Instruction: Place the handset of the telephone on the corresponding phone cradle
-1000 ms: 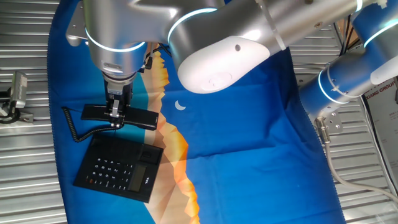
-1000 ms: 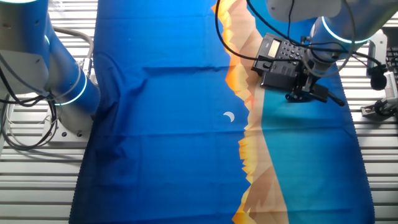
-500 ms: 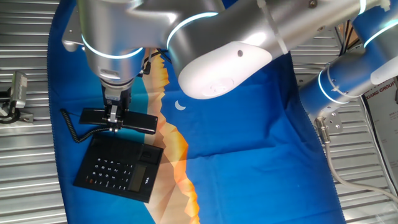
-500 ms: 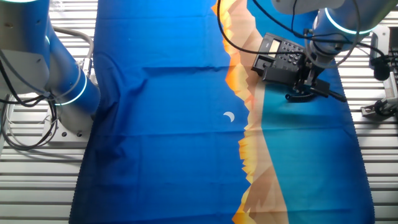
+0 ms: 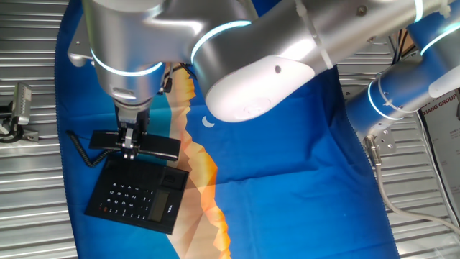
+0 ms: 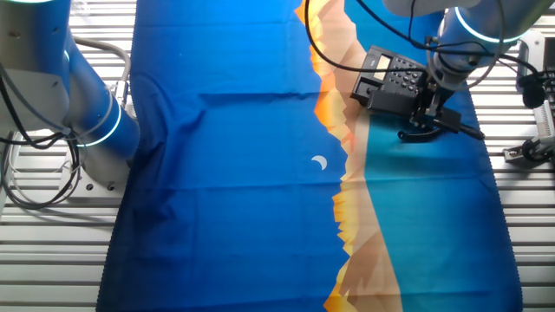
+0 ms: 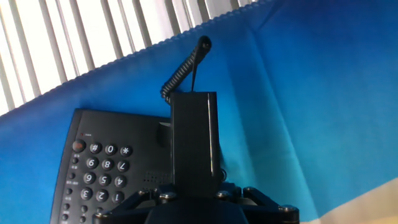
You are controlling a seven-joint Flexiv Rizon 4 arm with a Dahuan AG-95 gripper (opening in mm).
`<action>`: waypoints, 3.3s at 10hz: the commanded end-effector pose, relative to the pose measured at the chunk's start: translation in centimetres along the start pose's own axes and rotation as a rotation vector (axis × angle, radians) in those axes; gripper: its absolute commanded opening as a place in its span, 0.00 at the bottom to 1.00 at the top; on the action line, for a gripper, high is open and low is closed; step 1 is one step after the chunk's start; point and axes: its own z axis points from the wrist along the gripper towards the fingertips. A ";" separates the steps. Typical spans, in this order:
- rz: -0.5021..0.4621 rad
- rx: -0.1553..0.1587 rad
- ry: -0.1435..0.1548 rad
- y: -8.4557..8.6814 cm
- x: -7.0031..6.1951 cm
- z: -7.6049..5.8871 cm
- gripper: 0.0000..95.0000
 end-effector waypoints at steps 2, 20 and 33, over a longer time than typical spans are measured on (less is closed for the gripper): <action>-0.001 -0.003 0.001 0.8 0.0 -0.1 0.00; -0.001 0.012 -0.011 3.9 0.4 0.9 0.00; -0.002 0.016 -0.013 3.6 1.8 1.6 0.00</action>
